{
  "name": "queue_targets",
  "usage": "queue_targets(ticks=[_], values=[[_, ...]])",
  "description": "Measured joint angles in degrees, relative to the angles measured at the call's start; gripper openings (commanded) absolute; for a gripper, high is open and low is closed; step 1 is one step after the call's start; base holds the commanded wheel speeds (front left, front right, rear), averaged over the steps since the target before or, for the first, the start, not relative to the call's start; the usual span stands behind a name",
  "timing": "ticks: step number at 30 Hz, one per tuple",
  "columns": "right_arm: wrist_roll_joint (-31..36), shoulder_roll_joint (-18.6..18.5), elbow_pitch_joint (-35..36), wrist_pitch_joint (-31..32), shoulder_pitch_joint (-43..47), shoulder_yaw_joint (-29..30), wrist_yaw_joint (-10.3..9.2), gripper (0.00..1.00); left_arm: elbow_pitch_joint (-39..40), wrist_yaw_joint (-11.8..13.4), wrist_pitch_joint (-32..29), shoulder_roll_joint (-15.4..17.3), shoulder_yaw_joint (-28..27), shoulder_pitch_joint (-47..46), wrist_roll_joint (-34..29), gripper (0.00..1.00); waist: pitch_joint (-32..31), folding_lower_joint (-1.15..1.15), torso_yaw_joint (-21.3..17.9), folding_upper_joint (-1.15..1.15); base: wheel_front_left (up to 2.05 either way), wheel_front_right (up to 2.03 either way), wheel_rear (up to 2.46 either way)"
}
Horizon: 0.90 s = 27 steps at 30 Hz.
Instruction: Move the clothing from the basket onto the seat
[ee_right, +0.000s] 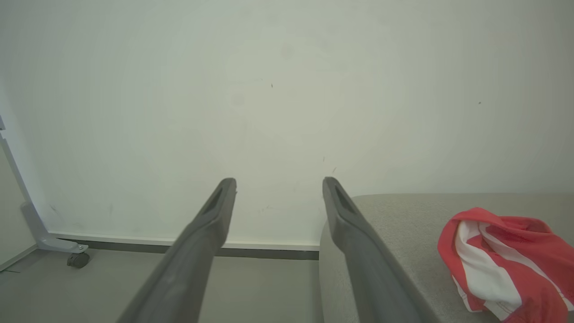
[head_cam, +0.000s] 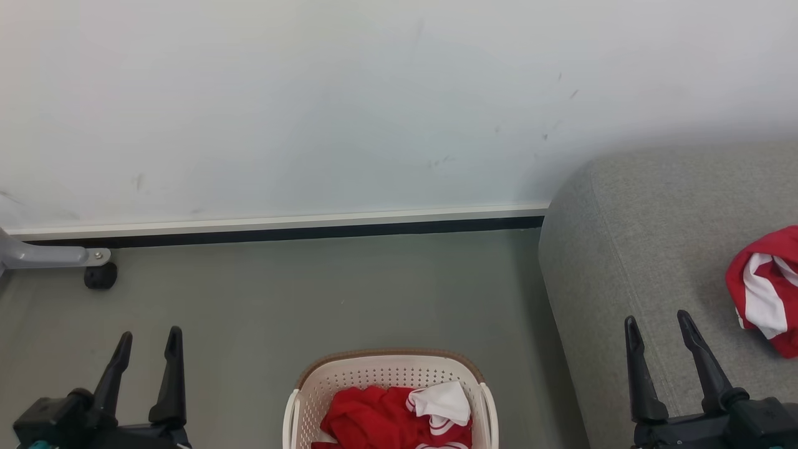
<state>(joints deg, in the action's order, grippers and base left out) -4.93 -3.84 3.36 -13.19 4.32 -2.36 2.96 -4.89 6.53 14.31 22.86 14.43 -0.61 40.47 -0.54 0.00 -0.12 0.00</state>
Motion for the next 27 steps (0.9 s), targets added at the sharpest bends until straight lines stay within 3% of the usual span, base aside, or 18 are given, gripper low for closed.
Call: queue_targets(ticks=[17,27], values=[[0.01,0.11,-0.07,-0.55,-0.03,-0.66,-0.46,1.00,1.75,-1.19,0.01,-0.82,-2.71,1.24,-1.93,1.00,1.53,0.00,-0.94,0.00,0.00,0.00,0.00],[1.03,0.31,2.02,-0.79,-0.76,-1.85,-1.47,1.00,4.11,-3.69,0.19,-0.70,-3.54,0.96,-2.09,1.00,5.73,0.00,-2.28,0.00,0.00,0.00,0.00]])
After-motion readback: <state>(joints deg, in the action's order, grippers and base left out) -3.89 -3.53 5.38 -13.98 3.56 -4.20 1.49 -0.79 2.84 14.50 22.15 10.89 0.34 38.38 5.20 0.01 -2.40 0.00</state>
